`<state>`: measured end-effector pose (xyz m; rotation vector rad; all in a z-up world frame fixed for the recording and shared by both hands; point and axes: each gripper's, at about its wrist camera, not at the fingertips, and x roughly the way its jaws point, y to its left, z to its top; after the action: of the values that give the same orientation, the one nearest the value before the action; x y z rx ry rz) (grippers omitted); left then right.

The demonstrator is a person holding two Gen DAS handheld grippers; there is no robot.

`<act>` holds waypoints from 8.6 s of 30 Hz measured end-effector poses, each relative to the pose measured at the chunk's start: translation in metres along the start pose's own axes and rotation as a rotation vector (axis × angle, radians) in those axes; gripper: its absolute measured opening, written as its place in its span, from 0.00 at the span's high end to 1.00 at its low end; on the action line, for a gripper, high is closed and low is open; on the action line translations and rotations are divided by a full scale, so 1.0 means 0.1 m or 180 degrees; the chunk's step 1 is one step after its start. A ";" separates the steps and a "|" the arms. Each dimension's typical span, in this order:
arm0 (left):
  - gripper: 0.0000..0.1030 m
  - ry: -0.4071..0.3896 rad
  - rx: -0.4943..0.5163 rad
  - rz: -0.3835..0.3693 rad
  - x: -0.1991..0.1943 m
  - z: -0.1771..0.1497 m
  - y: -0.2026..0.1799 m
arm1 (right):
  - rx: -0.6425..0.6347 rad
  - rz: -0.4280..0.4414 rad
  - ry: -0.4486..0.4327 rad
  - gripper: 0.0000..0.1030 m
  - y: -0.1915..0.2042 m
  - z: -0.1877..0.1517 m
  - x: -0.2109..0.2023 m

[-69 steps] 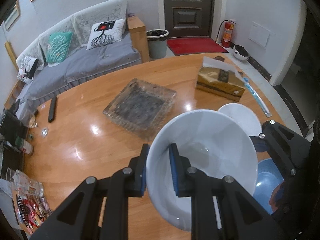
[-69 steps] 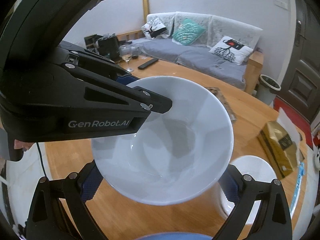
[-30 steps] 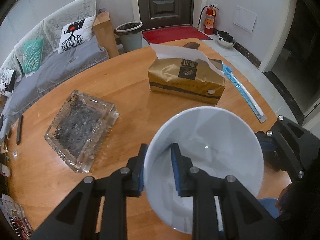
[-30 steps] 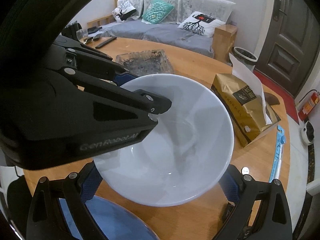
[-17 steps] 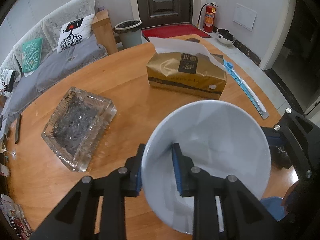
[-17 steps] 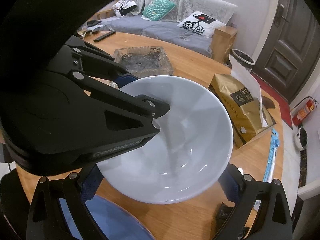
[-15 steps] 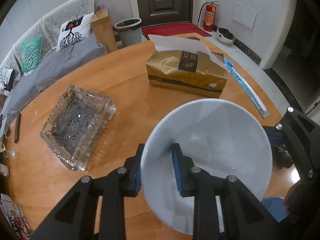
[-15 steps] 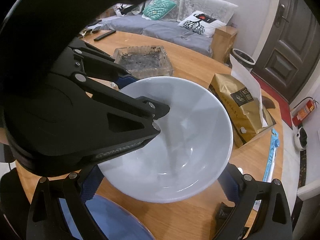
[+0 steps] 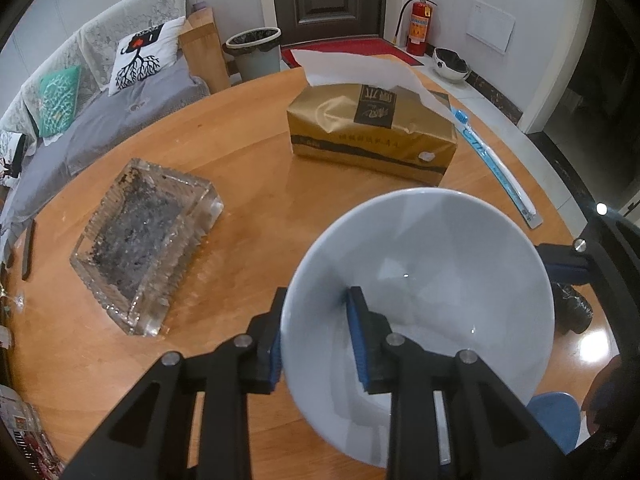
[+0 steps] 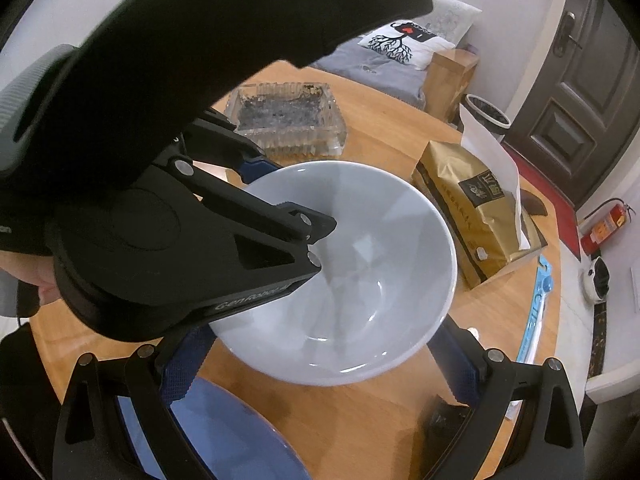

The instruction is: Organize plates and bowls

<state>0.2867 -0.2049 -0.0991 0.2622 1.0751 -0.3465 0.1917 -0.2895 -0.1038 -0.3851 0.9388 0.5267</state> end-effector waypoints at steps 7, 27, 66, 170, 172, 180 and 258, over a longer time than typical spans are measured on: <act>0.76 -0.0001 -0.0003 -0.0016 0.01 0.00 -0.01 | 0.0053 0.0026 0.0001 0.05 -0.05 -0.04 -0.03; 0.69 0.0121 -0.0079 -0.0361 0.09 -0.03 0.06 | 0.0164 0.0601 -0.0221 0.05 -0.28 -0.39 0.13; 0.69 -0.0251 0.0171 -0.0575 0.04 -0.08 0.10 | -0.0073 0.0792 -0.0356 0.01 -0.24 -0.22 0.63; 0.68 -0.0048 0.0163 -0.0760 -0.91 -1.41 -0.66 | -0.0090 0.0578 -0.0159 0.02 0.70 -1.15 -0.38; 0.69 -0.0035 0.0155 -0.0773 -0.88 -1.41 -0.66 | -0.0083 0.0577 -0.0136 0.02 0.69 -1.17 -0.35; 0.69 -0.0038 0.0211 -0.0765 -0.85 -1.40 -0.68 | -0.0012 0.0646 -0.0112 0.02 0.66 -1.20 -0.34; 0.01 -0.1778 -0.0739 0.0618 -2.54 -2.30 0.27 | 0.0902 -0.0338 -0.1581 0.01 0.87 -0.97 -1.97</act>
<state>0.0024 -0.0568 0.0240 0.0520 0.5255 -0.1048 -0.0173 -0.3213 0.0018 -0.0393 0.4977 0.3603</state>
